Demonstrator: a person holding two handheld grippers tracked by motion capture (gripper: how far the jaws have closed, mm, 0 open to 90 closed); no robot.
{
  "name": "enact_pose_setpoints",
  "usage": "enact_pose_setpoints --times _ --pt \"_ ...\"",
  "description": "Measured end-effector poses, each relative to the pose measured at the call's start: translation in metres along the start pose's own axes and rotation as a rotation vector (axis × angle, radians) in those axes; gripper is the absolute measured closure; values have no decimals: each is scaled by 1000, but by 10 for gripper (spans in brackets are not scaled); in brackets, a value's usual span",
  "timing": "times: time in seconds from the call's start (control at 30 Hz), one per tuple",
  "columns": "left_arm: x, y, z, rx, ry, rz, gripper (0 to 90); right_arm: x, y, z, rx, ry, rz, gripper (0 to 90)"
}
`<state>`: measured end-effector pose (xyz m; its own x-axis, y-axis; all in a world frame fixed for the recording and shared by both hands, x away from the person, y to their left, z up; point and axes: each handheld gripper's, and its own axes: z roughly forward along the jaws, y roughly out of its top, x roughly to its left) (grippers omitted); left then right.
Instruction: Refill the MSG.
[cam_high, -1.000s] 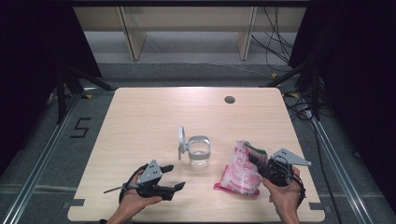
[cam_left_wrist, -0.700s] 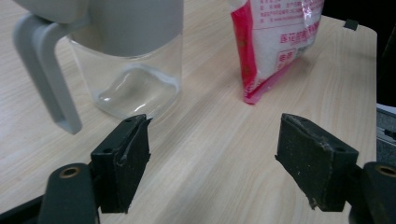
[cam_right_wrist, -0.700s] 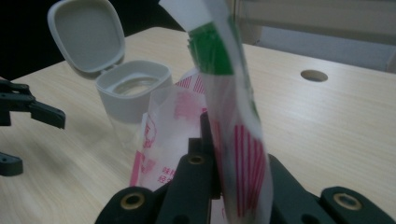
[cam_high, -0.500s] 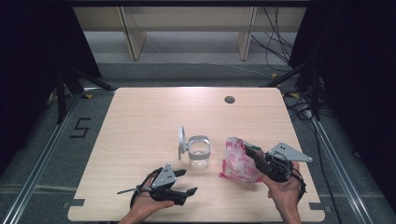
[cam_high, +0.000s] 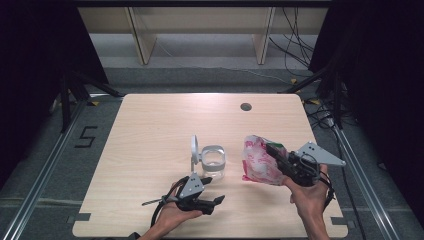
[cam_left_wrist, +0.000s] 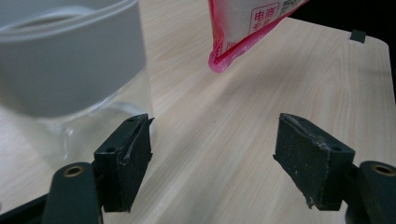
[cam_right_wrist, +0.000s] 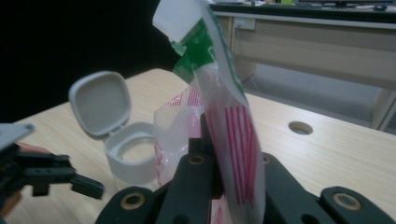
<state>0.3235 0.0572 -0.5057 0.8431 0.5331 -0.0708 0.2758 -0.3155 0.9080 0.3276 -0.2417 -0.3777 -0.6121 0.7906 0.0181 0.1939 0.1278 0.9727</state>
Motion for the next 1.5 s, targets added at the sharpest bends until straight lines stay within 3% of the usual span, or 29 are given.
enact_pose_setpoints --times 0.13,0.23,0.33,0.43,0.5,0.53,0.57,0.6,0.67,0.73,0.77,0.8,0.93,1.0,1.07,1.17,1.3,1.4,1.47,1.5 --pt "-8 7 13 -17 -3 -3 278 11 8 -2 -18 27 -37 900" --pt "-14 11 21 -26 -4 10 304 20 12 -3 -23 60 -16 900" --pt "-18 14 28 -30 -64 16 370 28 15 -3 -9 95 -8 900" --pt "-20 14 34 -24 -63 29 431 33 16 -2 -12 105 -28 900" --pt "-20 14 37 -22 -44 42 475 38 16 -1 8 110 -2 900" --pt "-22 14 39 -37 -43 31 493 37 16 1 -2 115 -26 900" --pt "-21 14 40 -31 -51 44 527 38 16 2 7 117 -17 900" --pt "-23 14 39 -25 -24 60 548 38 16 4 -1 129 -39 900" --pt "-25 14 41 -20 8 76 616 40 17 3 23 108 -23 900" --pt "-23 16 42 -6 39 92 666 37 19 7 8 100 -61 900" --pt "-23 17 44 -26 33 68 678 39 20 9 16 109 -31 900" --pt "-23 18 45 -28 44 65 691 37 22 11 12 93 -60 900" --pt "-21 24 48 -23 68 50 730 34 29 24 -3 62 -41 900" --pt "-20 26 51 -29 83 43 737 30 32 32 -2 53 -64 900" --pt "-19 28 54 -29 107 42 742 26 34 39 -2 54 -31 900" --pt "-20 30 57 -28 110 25 750 21 37 44 2 39 -29 900" --pt "-27 29 67 -68 71 -52 749 17 39 49 15 31 -20 900" --pt "-33 29 74 -76 80 -94 751 17 38 51 35 40 0 900" --pt "-35 29 78 -84 67 -136 751 16 38 53 27 32 -26 900" --pt "-35 30 79 -77 56 -133 752 16 38 54 23 37 -31 900"
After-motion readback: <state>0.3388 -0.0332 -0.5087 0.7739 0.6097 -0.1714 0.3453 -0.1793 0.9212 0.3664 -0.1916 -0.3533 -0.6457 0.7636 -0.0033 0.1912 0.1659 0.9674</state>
